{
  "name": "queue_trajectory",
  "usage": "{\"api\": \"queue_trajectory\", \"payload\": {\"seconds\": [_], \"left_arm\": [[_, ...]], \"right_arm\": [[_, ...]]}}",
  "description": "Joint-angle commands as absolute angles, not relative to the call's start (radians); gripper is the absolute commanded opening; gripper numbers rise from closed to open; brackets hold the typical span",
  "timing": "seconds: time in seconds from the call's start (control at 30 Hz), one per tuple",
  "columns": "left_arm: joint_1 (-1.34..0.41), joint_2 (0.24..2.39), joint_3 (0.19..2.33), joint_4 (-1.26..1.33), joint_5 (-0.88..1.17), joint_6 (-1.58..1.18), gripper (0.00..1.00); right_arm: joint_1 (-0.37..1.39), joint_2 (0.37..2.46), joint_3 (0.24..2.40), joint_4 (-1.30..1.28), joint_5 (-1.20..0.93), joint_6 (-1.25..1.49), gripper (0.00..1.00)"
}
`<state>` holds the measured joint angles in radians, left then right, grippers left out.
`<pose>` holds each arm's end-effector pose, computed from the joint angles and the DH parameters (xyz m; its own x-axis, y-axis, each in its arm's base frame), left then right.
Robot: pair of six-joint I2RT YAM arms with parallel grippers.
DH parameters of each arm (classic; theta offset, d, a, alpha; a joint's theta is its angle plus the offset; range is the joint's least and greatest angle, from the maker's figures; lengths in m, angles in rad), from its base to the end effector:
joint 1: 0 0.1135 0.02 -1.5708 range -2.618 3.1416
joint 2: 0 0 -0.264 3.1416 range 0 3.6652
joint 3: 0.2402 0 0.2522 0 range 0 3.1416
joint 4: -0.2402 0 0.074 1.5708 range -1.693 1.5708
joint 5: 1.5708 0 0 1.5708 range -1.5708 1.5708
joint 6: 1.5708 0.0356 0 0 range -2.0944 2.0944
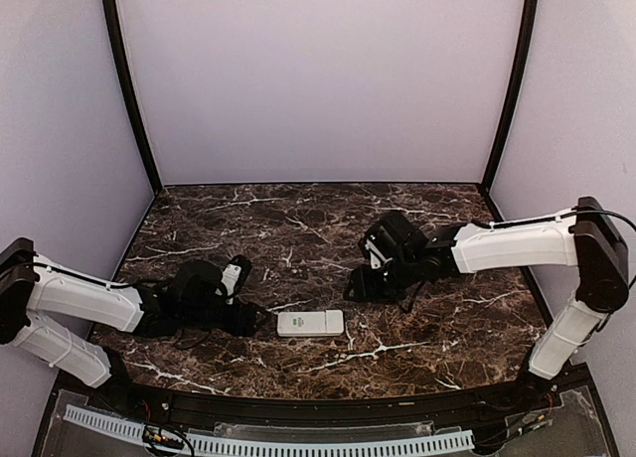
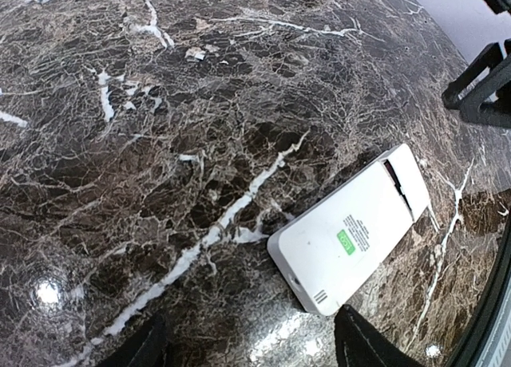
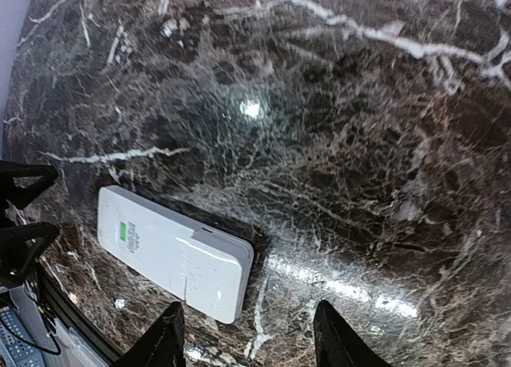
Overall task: Load the batteries into the remote control
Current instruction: Press the battery cover on the remote control without the battery cover.
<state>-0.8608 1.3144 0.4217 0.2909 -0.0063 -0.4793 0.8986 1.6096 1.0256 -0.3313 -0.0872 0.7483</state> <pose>0.1591 -0.1847 0.1537 -0.6756 0.0786 -0.7331 0.4997 0.7798 -0.3770 0.2058 0.2636 0.2055 -0.9146 -0.0607 -0.3997 -0.2596 0.8462 0.4653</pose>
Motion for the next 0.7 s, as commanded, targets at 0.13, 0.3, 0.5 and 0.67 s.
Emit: {"api": "queue_trajectory", "payload": {"seconds": [0.13, 0.3, 0.5, 0.67], "left_arm": [[-0.855, 1.338, 0.407, 0.302, -0.005, -0.496, 0.68], [-0.855, 1.339, 0.404, 0.307, -0.003, -0.494, 0.68], [-0.855, 1.353, 0.411, 0.312, -0.003, -0.489, 0.68], [-0.856, 1.353, 0.408, 0.314, -0.003, -0.489, 0.68]], "right_arm": [[0.925, 1.778, 1.086, -0.313, -0.201, 0.821, 0.52], [0.926, 1.798, 1.079, -0.28, -0.223, 0.827, 0.5], [0.941, 1.83, 1.083, -0.262, -0.216, 0.849, 0.4], [0.951, 1.844, 1.098, -0.271, -0.179, 0.872, 0.35]]}}
